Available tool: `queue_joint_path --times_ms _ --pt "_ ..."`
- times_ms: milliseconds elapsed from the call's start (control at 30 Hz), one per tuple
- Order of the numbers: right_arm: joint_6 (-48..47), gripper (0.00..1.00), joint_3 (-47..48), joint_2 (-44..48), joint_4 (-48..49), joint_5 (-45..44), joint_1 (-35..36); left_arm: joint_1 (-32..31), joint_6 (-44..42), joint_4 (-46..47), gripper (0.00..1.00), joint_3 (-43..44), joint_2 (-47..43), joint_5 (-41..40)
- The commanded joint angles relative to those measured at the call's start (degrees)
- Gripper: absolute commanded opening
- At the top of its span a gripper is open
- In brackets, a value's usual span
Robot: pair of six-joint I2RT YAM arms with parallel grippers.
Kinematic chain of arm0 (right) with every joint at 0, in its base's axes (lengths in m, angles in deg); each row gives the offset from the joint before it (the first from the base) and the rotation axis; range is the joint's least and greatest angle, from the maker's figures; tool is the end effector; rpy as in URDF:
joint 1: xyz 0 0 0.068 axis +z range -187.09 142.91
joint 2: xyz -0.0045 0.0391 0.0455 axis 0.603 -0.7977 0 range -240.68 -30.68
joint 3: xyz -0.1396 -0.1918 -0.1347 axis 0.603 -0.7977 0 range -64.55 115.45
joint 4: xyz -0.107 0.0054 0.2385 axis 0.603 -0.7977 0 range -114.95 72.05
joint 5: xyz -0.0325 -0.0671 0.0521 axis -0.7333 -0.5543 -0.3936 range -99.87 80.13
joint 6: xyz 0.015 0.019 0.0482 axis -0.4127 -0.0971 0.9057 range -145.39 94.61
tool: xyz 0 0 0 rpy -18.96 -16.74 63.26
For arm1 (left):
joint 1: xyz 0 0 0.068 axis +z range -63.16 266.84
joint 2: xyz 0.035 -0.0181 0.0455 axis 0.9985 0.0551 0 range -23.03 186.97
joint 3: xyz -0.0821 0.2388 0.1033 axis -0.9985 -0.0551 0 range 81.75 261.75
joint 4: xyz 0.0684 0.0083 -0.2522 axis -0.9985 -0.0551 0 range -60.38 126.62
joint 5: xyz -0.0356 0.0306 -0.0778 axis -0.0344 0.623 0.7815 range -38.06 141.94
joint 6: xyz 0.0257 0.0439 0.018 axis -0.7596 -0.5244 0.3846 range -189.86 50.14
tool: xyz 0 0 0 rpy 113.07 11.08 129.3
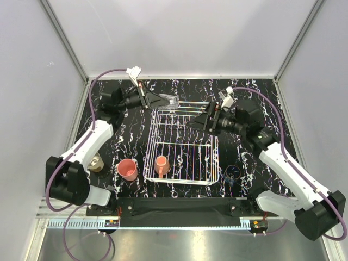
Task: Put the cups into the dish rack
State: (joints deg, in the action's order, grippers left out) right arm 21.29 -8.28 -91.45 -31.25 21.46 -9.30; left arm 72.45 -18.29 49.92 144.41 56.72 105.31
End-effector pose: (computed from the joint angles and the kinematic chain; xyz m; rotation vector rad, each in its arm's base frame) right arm 0.2032 0.1280 0.3526 -0.0769 2.0860 1.3590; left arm 0.3028 -0.1071 0.3523 0.2164 1.8697 -1.5857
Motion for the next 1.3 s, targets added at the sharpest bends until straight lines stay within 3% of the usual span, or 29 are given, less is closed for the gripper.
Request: queue_joint_path --times_ms 0,133,167,300,467,700,1033,1200,1267 --pt "2.1 0.96 0.2 -2.9 15.9 -4.0 3.5 -1.3 16.6 31.0 0.0 -2.9 -1.4 9.9" --pt "0.0 0.96 0.2 -4.8 20.2 -5.4 5.6 -2.5 34.6 50.8 0.0 -4.9 1.8 10.9" --pt "-0.4 0.96 0.0 -4.8 20.9 -5.6 5.7 -2.5 38.0 59.8 0.0 -5.3 2.9 11.0" --pt "-2.5 0.94 0.4 -3.9 22.7 -5.9 5.7 -2.8 49.0 72.1 0.0 -5.1 7.3 10.2" --pt "-4.2 0.91 3.0 -4.2 24.2 -3.8 5.7 -3.6 47.2 68.6 0.0 -4.9 7.1 10.7" --pt "-9.8 0.86 10.2 -6.5 17.6 -3.6 5.6 -5.7 43.9 64.5 0.0 -4.3 6.7 12.4" --pt "-8.7 0.72 10.1 -7.6 21.3 1.5 5.7 -6.3 43.3 64.0 0.0 -4.1 7.3 12.8" --pt "-8.1 0.59 9.1 -7.6 22.4 1.7 5.7 -6.3 43.4 64.3 0.0 -4.1 7.3 13.0" --pt "-8.0 0.45 9.1 -7.3 22.5 1.2 5.7 -6.5 43.4 64.2 0.0 -4.0 7.4 13.0"
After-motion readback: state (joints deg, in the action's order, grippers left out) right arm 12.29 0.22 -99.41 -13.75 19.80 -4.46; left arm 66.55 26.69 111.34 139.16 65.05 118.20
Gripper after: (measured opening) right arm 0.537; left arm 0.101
